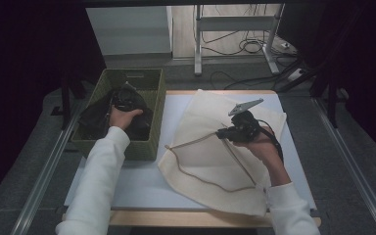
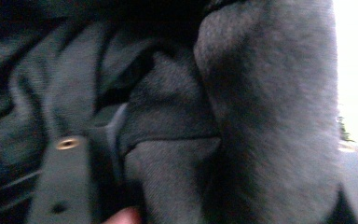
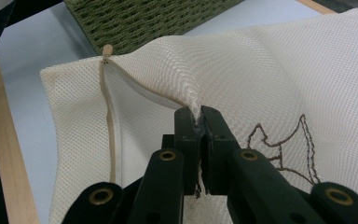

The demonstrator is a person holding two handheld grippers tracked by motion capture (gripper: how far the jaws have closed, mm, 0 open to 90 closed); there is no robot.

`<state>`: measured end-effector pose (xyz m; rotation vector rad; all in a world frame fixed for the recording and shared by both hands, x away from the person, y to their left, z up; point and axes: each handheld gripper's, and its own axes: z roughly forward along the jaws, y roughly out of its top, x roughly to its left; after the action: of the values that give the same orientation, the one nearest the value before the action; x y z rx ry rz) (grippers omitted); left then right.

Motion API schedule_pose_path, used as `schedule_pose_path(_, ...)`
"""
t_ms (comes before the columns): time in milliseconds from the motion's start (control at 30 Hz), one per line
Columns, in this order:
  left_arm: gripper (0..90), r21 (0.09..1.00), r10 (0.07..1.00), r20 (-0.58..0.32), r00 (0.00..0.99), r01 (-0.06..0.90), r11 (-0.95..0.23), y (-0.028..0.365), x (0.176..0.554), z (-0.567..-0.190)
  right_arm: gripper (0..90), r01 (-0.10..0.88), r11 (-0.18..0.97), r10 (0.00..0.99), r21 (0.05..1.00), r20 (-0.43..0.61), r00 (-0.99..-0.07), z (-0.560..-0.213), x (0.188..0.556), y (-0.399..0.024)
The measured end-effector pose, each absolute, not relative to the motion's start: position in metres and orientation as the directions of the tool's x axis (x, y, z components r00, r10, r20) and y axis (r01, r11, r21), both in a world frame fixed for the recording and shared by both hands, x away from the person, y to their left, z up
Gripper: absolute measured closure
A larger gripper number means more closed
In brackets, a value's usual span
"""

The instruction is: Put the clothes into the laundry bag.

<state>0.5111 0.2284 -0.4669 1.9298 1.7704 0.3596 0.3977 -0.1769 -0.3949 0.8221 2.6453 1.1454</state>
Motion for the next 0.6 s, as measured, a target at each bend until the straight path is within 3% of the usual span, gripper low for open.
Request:
schedule_pose_path(133, 56.3, 0.536, 0.978, -0.152, 0.14, 0.843, -0.038, 0.231, 0.511, -0.467, 86.0, 0.425, 0.562, 0.535, 0.71, 0.081, -0.841, -0.396, 0.398, -0.176)
schedule_pose_path(267, 65.5, 0.561, 0.977, -0.131, 0.168, 0.825, -0.067, 0.23, 0.509, -0.466, 85.9, 0.426, 0.558, 0.537, 0.711, 0.081, -0.839, -0.395, 0.398, -0.178)
schedule_pose_path(600, 71.4, 0.67, 0.974, -0.001, 0.228, 0.723, -0.169, 0.226, 0.493, -0.451, 85.9, 0.428, 0.553, 0.541, 0.715, 0.082, -0.837, -0.394, 0.398, -0.18)
